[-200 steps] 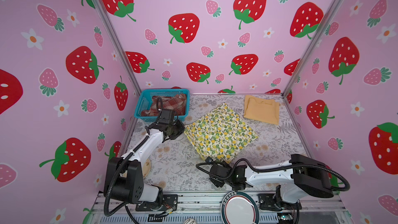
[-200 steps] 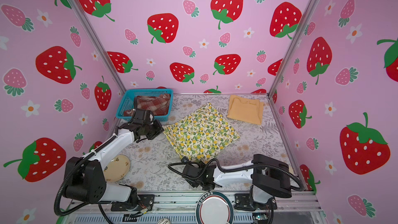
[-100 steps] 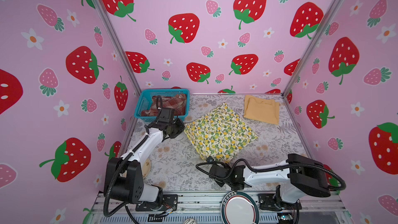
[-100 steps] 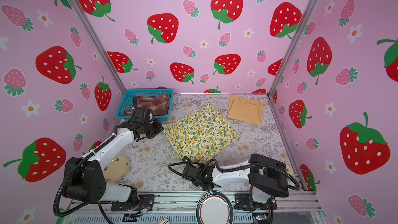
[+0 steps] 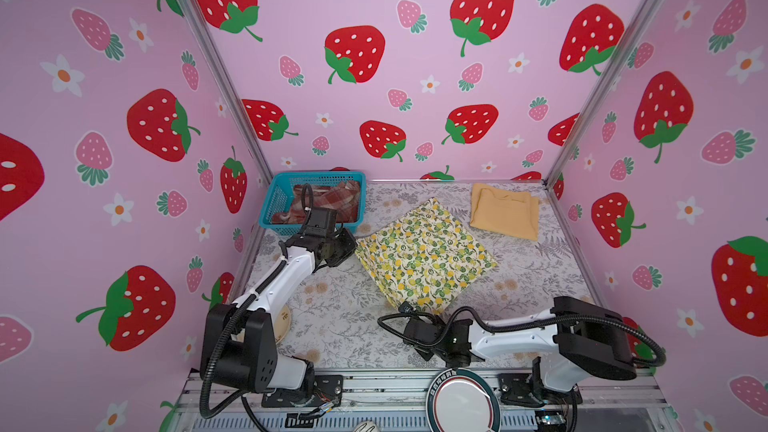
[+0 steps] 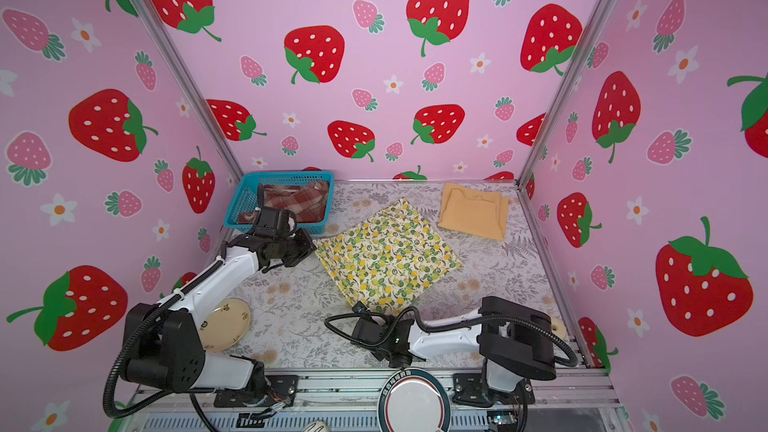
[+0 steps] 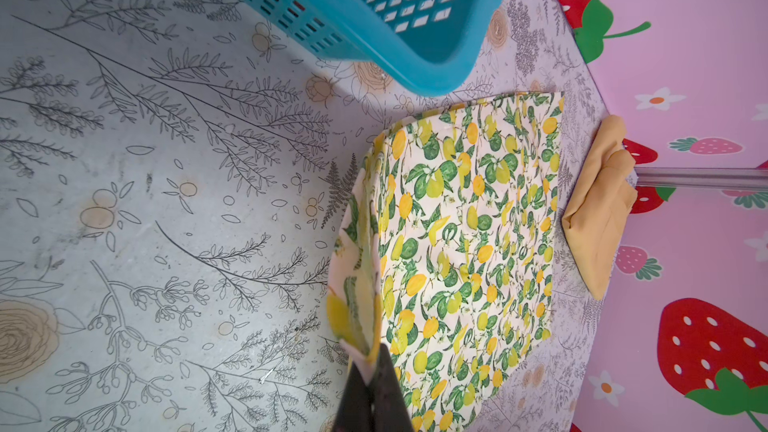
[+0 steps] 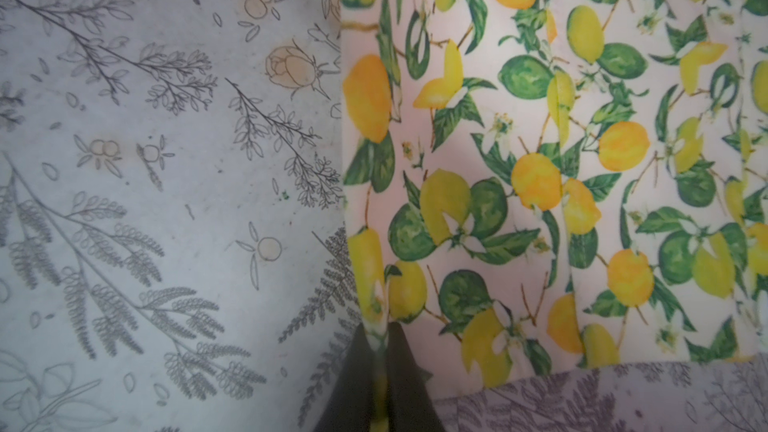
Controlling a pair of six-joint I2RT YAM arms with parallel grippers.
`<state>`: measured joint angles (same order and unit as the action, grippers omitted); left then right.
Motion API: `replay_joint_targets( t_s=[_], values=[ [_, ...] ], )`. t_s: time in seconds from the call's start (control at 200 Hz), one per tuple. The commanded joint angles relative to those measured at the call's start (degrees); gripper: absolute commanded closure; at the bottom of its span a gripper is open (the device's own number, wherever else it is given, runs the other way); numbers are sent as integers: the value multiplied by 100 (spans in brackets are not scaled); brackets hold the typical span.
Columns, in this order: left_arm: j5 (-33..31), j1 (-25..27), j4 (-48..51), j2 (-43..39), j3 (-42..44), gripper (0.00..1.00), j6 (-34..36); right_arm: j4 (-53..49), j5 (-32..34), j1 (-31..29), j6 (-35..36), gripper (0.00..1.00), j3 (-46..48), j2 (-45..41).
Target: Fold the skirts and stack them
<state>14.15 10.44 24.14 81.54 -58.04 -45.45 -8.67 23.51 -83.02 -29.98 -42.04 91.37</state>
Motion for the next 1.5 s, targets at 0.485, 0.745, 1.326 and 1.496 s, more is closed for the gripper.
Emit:
replay_joint_targets(
  t_s=[0.485,0.745,1.326,1.496],
  values=[
    [83,-68,161,-1492,679,100,-111,-646,-1552,-4,-202,94,279,-1753],
    [68,203,-312,-1496,422,100,-560,-1301,-1777,1166,-152,95,436,-3072],
    [144,804,-810,1651,-2668,100,-907,-1258,-2644,3826,1000,95,-112,-2691],
    [96,918,-797,2432,-3293,100,-878,-1131,-2986,4357,1105,95,-105,-2599]
  ],
)
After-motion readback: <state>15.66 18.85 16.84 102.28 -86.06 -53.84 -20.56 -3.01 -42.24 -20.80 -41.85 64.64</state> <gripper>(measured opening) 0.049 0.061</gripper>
